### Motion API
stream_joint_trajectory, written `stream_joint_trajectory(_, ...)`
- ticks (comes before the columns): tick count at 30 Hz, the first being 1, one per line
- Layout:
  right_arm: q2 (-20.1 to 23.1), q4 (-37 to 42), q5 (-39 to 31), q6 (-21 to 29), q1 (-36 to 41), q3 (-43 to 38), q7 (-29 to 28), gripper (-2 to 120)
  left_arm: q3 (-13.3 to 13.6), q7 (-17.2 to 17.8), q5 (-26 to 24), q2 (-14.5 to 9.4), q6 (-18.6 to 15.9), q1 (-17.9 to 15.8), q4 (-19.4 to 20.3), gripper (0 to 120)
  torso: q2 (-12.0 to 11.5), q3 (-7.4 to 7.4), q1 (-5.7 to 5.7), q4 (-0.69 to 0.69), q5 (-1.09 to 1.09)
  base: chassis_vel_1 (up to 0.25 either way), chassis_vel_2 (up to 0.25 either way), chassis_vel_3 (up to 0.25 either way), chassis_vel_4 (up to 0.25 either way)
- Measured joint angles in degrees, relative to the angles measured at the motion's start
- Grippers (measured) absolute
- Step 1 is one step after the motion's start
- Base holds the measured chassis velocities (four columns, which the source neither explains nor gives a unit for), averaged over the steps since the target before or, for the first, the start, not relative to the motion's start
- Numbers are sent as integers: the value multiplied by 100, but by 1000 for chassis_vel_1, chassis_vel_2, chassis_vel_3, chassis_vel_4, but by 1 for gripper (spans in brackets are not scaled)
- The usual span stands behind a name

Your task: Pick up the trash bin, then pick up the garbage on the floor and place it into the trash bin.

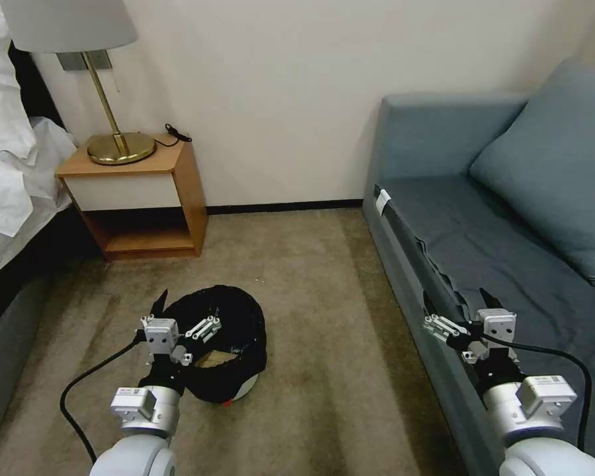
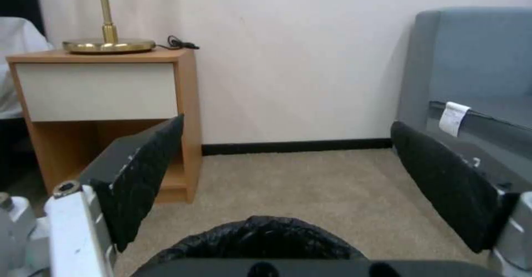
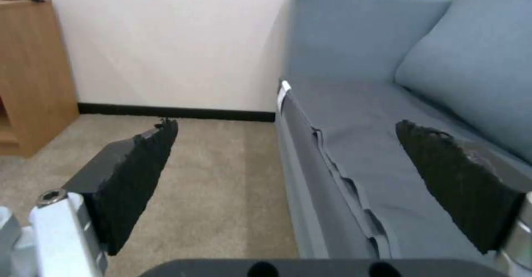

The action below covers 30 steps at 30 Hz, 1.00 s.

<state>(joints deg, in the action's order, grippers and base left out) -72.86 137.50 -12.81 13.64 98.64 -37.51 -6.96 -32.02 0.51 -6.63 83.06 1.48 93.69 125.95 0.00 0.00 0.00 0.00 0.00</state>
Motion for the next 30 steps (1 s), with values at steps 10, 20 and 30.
stream_joint_trajectory(10,3,0,-3,0,-1,0,0,100,0,4,-6,-2,-4,-3,-4,100,0,0,0,0,0,0,0,0,0)
stream_joint_trajectory(20,3,1,-7,0,-1,-1,-2,100,-1,5,-9,-3,-8,-4,-6,100,0,0,0,0,0,0,0,0,0)
stream_joint_trajectory(30,3,4,-8,2,-2,-1,-4,100,-1,5,-10,-3,-10,-4,-7,100,0,0,0,0,0,0,0,0,0)
